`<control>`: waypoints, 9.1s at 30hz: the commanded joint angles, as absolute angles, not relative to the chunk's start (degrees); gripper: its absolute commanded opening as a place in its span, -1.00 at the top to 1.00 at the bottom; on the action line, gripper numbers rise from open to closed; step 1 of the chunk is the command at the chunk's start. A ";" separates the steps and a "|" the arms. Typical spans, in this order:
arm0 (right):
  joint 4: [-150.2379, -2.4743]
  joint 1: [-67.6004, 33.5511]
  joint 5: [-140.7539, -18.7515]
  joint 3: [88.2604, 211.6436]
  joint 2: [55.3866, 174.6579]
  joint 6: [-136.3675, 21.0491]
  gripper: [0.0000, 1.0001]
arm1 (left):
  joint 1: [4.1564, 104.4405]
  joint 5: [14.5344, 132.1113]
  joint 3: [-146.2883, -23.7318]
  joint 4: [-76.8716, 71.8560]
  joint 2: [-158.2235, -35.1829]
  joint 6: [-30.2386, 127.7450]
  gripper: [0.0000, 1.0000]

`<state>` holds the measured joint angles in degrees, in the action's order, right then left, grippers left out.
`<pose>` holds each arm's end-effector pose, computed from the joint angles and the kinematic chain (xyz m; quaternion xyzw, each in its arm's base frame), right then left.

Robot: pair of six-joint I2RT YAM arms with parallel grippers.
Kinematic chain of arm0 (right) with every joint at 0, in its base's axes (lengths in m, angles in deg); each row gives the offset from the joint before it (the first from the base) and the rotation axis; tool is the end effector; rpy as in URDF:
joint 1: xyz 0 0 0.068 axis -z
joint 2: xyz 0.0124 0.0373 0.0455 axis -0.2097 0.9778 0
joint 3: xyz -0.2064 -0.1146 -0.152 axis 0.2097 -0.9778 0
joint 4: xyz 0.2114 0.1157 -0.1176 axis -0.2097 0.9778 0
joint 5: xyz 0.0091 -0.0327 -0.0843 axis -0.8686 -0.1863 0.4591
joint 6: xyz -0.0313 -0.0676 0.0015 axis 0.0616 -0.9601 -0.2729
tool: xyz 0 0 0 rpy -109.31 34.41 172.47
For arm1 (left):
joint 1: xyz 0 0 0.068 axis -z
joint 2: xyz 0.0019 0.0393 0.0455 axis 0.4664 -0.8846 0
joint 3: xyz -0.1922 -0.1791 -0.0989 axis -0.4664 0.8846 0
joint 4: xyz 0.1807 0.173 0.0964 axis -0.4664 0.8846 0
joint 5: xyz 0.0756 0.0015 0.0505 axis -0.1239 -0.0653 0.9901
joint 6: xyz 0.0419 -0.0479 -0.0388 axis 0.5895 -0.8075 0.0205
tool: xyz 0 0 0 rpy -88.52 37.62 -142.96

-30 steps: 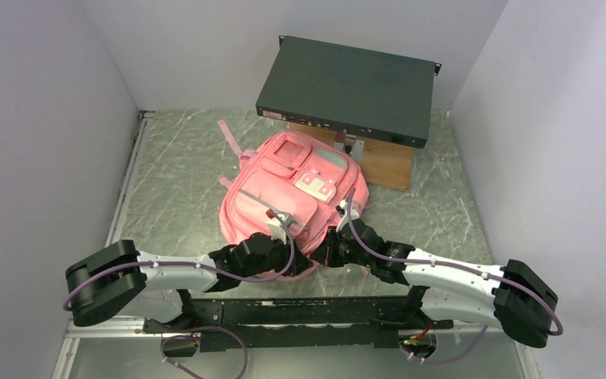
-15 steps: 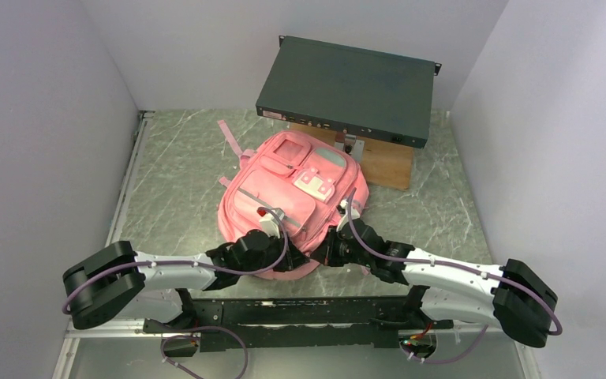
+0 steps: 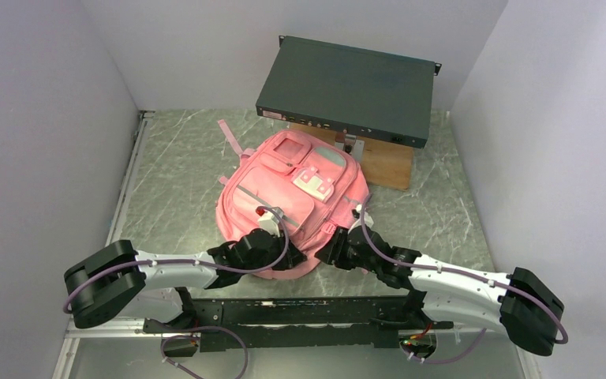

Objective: Pack the student bag
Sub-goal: Zip the student bag at the center of the board.

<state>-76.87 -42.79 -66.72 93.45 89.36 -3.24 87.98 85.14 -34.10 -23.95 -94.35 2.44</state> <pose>0.1278 0.1716 0.1561 0.0705 0.8890 0.3602 0.2740 0.1345 -0.2271 0.1483 0.0012 0.8580 -0.4261 0.2867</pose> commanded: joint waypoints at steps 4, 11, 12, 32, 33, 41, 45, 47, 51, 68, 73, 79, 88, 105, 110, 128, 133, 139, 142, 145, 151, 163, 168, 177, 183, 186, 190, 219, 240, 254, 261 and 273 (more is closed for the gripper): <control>-80.69 -40.55 -63.81 92.24 88.96 5.34 -0.03 | 86.60 93.04 -35.90 -22.60 -94.25 3.29 0.71; -83.07 -40.17 -65.03 93.45 92.86 4.36 -0.24 | 86.60 92.89 -34.45 -24.96 -94.06 3.21 0.90; -83.55 -40.11 -65.34 93.17 93.29 4.67 -0.28 | 86.60 92.73 -34.26 -25.41 -93.83 3.40 0.91; -99.02 -36.45 -64.15 83.24 93.11 9.21 1.00 | 86.69 91.82 -27.76 -22.11 -79.18 2.80 1.00; -98.10 -35.89 -64.12 82.98 91.97 8.93 1.00 | 86.69 92.05 -27.28 -20.56 -76.96 3.03 1.00; -100.80 -32.90 -65.20 79.54 88.34 8.72 1.00 | 86.67 91.61 -23.50 -4.49 -58.25 5.71 1.00; -99.07 -31.37 -66.65 79.72 87.62 6.72 1.00 | 86.61 94.82 -23.43 8.82 -51.99 8.34 1.00; -95.65 -30.79 -65.38 79.64 85.06 5.33 1.00 | 86.55 98.84 -24.53 16.26 -50.49 9.00 1.00; -83.90 -30.02 -60.87 81.09 76.38 1.74 1.00 | 86.42 108.04 -27.82 27.39 -48.98 8.36 1.00; -67.38 -38.89 -69.57 100.79 71.27 -31.96 -0.07 | 86.33 100.11 -37.89 19.20 -45.73 18.70 1.00; -65.98 -56.71 -61.55 113.98 86.04 -47.00 -0.40 | 86.33 97.14 -39.34 16.75 -46.18 19.62 1.00; -68.80 -58.05 -60.87 126.38 105.45 -55.90 -0.50 | 86.35 97.48 -41.40 19.56 -47.10 20.18 1.00; -75.94 -55.83 -69.28 127.34 115.42 -56.24 -0.36 | 86.34 99.39 -43.39 23.38 -47.90 19.51 1.00; -74.99 -56.14 -67.75 111.89 98.28 -51.23 1.00 | 83.69 113.08 -39.13 28.98 -51.78 12.45 1.00; -74.43 -56.28 -65.66 105.30 88.29 -47.25 1.00 | 80.02 114.55 -37.87 28.17 -50.47 14.30 1.00; -71.90 -56.36 -63.66 97.24 68.34 -40.96 1.00 | 54.21 96.25 -39.75 6.04 -67.93 28.50 1.00; -70.59 -56.36 -64.09 98.42 68.03 -40.53 1.00 | 52.72 90.57 -41.84 6.02 -70.11 29.98 1.00; -72.05 -56.36 -63.80 98.07 68.01 -41.10 1.00 | 52.23 73.48 -41.35 8.64 -66.70 30.05 0.11; -70.43 -56.32 -63.76 99.18 68.44 -41.91 1.00 | 52.23 64.73 -38.52 9.24 -65.66 27.83 -0.34; -67.89 -56.28 -61.15 100.03 66.46 -41.21 1.00 | 52.23 60.88 -33.48 5.89 -63.75 24.20 -0.41; -60.15 -56.19 -49.19 103.22 60.97 -37.68 1.00 | 52.32 52.93 -24.72 -5.90 -60.52 18.47 -0.19; -47.00 -56.10 -31.81 108.89 55.63 -32.58 1.00 | 65.47 67.79 -19.27 -10.68 -43.28 31.10 -0.37; -45.89 -56.10 -31.34 110.30 55.01 -33.97 1.00 | 71.35 68.25 -22.86 -10.98 -52.31 37.35 -0.24; -45.75 -56.10 -31.15 110.92 53.96 -34.65 1.00 | 82.55 79.69 -27.96 -12.79 -66.00 41.02 -0.17; -46.21 -56.14 -31.66 110.34 53.24 -34.33 1.00 | 85.89 86.21 -30.87 -13.18 -72.47 40.89 -0.13; -46.45 -56.10 -31.81 110.48 53.38 -34.41 1.00 | 86.07 88.76 -32.13 -12.86 -75.04 40.04 0.03; -46.45 -56.10 -31.95 110.63 53.73 -34.42 1.00 | 86.07 89.36 -31.82 -14.86 -76.05 38.93 0.35; -50.06 -56.10 -33.66 109.02 53.02 -35.56 1.00 | 86.25 89.00 -30.60 -21.75 -77.74 35.65 0.68; -52.26 -56.19 -41.20 111.07 51.75 -41.98 1.00 | 81.40 104.67 -33.75 4.25 -77.26 23.92 0.85; -65.29 -56.11 -57.08 134.11 72.96 -52.51 1.00 | 79.90 95.50 -48.62 19.78 -46.60 31.38 -0.55; -67.18 -55.78 -55.46 151.95 88.78 -59.24 1.00 | 79.90 82.83 -62.45 21.84 -45.02 36.85 -0.70; -75.97 -53.31 -61.75 150.52 98.54 -57.52 1.00 | 79.74 82.78 -80.11 46.94 -58.54 -6.43 -0.71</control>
